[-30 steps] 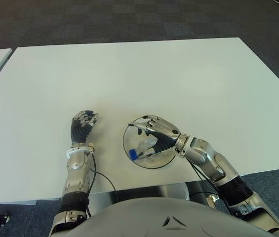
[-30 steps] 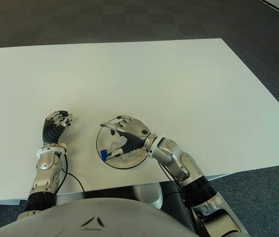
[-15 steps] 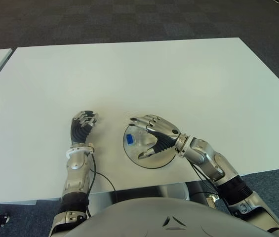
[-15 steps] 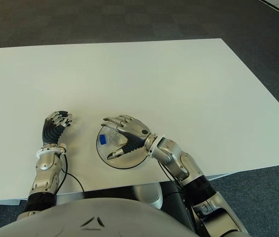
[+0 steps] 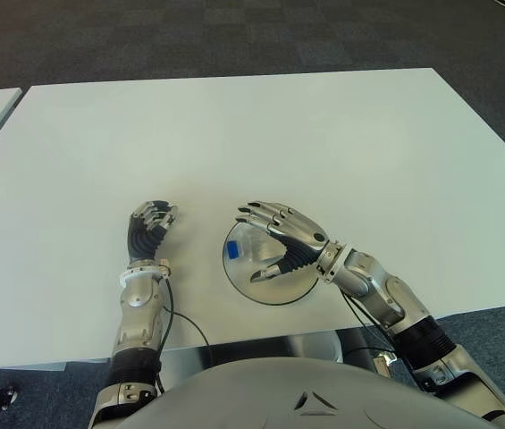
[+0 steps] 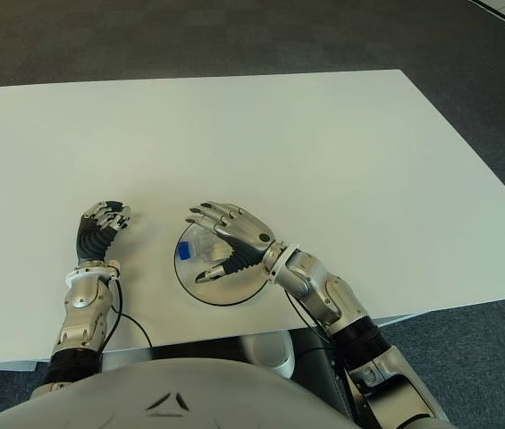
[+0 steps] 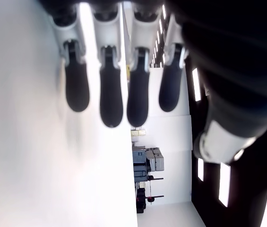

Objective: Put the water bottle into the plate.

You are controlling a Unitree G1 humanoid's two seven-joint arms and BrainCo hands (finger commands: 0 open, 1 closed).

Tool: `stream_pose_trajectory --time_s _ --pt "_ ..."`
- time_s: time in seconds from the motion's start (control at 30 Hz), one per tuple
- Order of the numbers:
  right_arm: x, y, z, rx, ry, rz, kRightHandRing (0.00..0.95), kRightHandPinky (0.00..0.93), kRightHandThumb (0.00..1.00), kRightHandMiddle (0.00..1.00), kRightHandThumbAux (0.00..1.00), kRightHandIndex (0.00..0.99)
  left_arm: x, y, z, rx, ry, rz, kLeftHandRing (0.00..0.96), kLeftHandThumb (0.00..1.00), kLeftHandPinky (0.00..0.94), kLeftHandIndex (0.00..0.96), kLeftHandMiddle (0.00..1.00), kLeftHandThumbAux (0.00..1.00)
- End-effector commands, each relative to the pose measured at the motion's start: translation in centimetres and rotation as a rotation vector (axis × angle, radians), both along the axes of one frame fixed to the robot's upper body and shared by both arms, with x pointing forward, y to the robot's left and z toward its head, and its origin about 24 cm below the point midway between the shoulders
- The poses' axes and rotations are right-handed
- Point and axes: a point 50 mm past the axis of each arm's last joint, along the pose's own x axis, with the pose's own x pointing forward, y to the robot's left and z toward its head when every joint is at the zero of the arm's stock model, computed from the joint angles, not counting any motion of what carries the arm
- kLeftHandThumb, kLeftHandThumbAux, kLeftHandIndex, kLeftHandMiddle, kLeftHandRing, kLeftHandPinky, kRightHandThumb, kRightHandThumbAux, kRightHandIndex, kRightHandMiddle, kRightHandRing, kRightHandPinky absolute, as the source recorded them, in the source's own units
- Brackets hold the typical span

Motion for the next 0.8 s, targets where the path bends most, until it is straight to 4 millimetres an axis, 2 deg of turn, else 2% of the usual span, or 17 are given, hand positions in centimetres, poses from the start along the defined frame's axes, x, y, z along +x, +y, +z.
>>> stream_pose_trajectory --time_s 0.03,0.5,0.8 --pt "0.2 -0.1 0.0 0.035 -0.005 -0.025 0.000 0.000 0.058 0.000 0.306 0.000 -0.5 -0.2 -0.8 -0.005 0.057 0.008 0.508 0.834 0.483 0.426 0.472 0.675" --pt "1.0 -1.2 0.8 0.280 -0.046 -0.197 0.000 0.000 0.020 0.000 0.458 0.000 -0.5 -0.2 -0.8 0.006 0.058 0.013 0.506 0.834 0.490 0.423 0.472 0.676" --pt "1.7 -2.2 1.0 0.565 -0.059 -0.287 0.000 0.000 0.000 0.000 0.515 0.000 -0.5 -0.2 -0.8 -0.007 0.051 0.008 0.510 0.834 0.488 0.424 0.472 0.675"
